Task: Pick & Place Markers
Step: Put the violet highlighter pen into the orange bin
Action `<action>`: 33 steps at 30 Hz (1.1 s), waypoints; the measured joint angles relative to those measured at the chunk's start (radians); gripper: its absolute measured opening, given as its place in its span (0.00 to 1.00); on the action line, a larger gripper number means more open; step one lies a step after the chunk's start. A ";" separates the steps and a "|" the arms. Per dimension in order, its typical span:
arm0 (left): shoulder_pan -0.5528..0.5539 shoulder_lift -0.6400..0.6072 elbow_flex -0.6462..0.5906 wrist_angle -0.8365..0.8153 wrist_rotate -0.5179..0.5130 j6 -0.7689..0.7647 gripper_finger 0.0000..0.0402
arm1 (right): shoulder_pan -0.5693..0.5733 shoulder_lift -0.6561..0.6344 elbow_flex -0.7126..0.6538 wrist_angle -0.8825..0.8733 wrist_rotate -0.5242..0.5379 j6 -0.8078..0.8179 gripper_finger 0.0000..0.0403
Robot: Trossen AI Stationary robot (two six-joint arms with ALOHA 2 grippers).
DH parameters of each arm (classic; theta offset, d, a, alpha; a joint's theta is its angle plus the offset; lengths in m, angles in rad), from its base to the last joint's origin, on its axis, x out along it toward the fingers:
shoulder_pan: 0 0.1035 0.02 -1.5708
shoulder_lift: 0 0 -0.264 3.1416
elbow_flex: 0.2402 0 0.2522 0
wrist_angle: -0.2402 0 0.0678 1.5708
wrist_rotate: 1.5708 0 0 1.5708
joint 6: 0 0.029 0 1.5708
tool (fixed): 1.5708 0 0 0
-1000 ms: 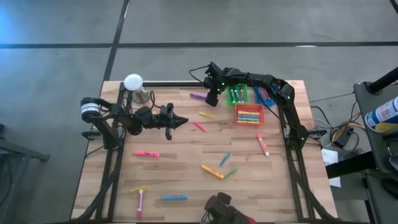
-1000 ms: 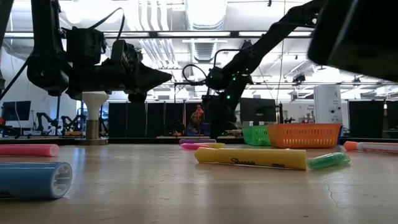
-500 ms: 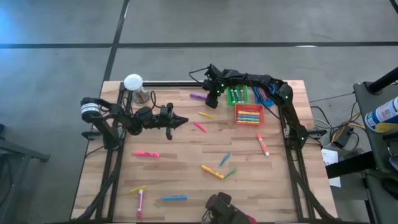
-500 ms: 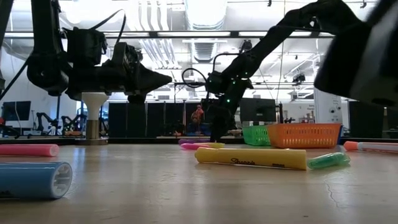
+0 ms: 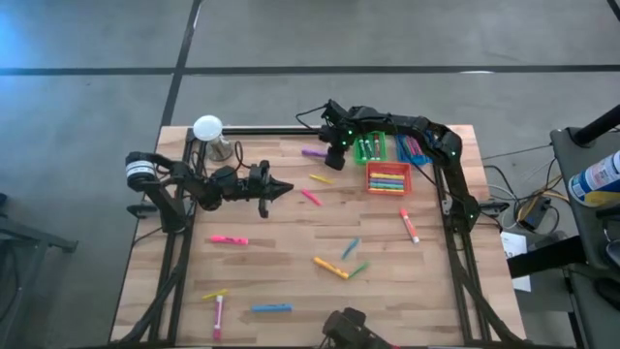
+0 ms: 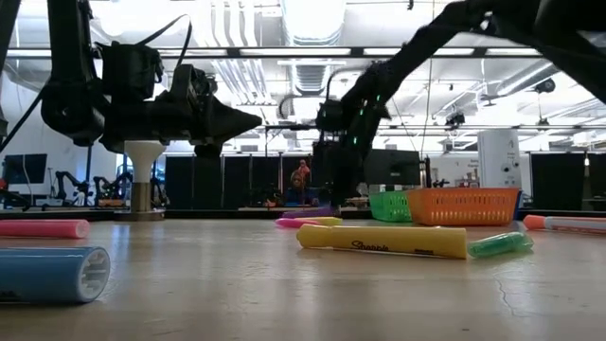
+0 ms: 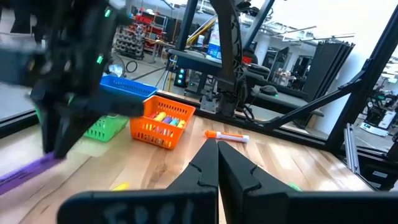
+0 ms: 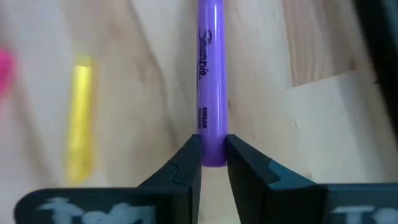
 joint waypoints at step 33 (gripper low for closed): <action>0.000 0.000 0.000 0.004 0.000 0.005 0.00 | 0.128 -0.252 -0.312 0.254 0.083 0.139 0.47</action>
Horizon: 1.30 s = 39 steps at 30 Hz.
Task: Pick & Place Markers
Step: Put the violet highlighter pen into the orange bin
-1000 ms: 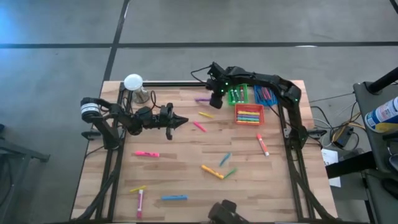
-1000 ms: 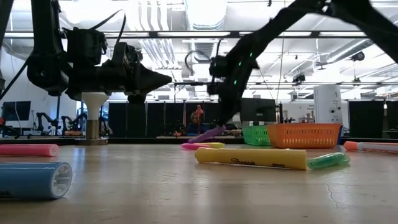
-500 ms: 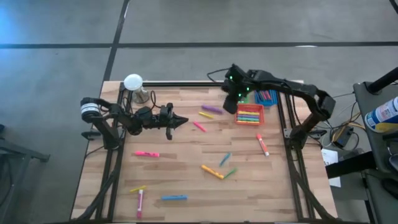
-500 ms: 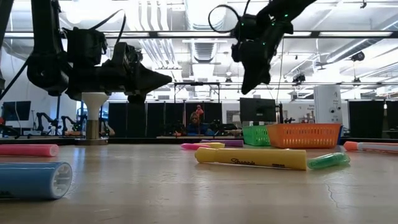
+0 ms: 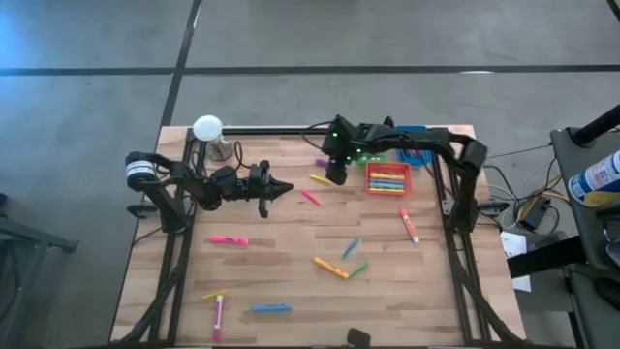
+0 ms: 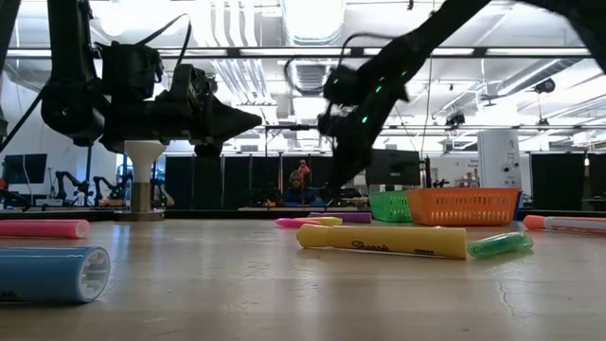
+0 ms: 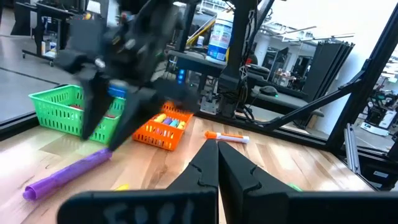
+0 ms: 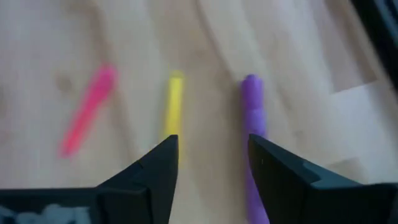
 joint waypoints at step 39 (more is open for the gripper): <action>0.000 0.000 0.000 -0.049 0.000 -0.015 0.00 | 0.065 0.208 0.225 -0.358 -0.064 -0.142 0.52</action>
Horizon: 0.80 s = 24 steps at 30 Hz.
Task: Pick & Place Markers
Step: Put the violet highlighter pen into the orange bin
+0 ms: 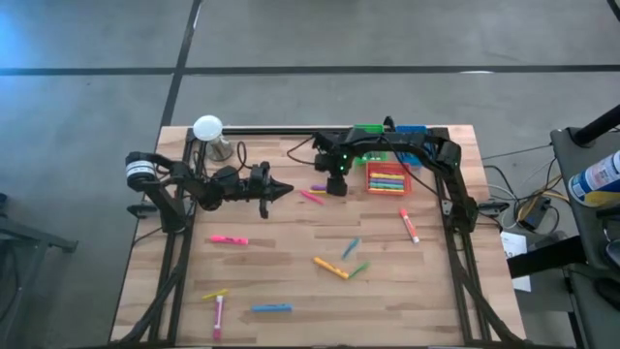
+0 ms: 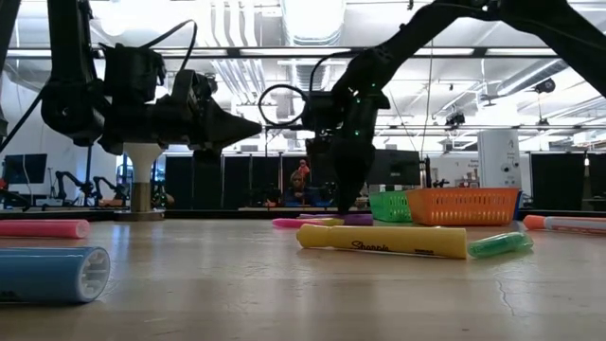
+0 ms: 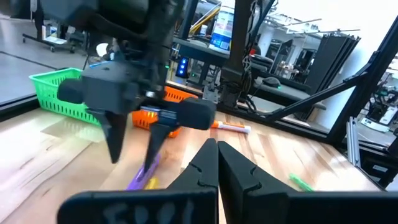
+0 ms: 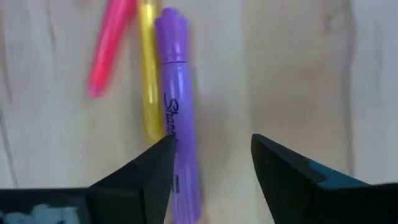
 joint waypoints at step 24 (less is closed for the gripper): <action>0.000 0.000 0.000 -0.010 -0.001 0.010 0.00 | 0.048 -0.163 -0.079 -0.042 0.125 0.001 0.19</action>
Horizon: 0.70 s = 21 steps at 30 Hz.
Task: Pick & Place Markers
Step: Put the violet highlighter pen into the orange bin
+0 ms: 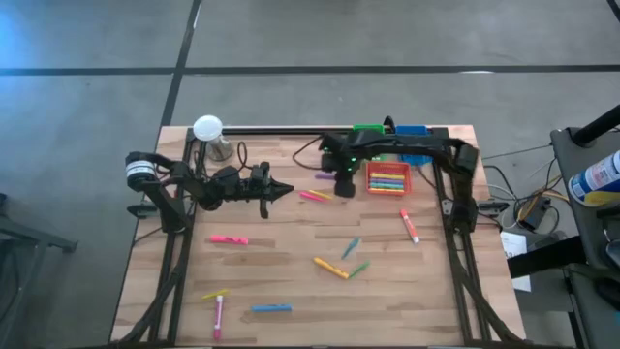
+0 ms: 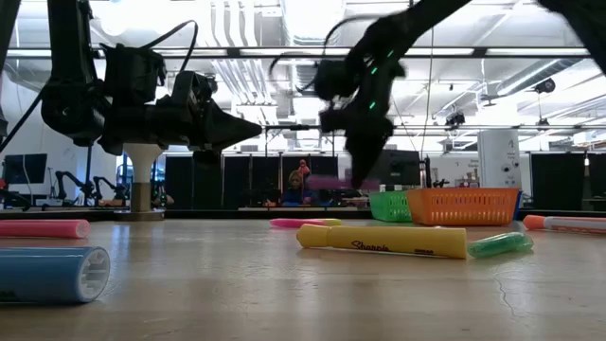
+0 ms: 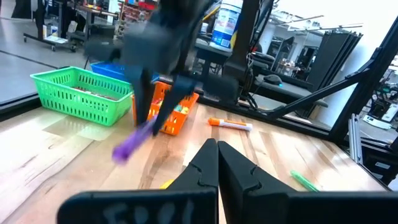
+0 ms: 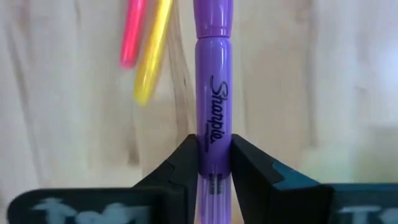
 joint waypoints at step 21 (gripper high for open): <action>0.000 0.000 0.000 -0.001 -0.047 0.001 0.00 | -0.212 -0.601 -0.681 0.134 0.167 -0.154 0.18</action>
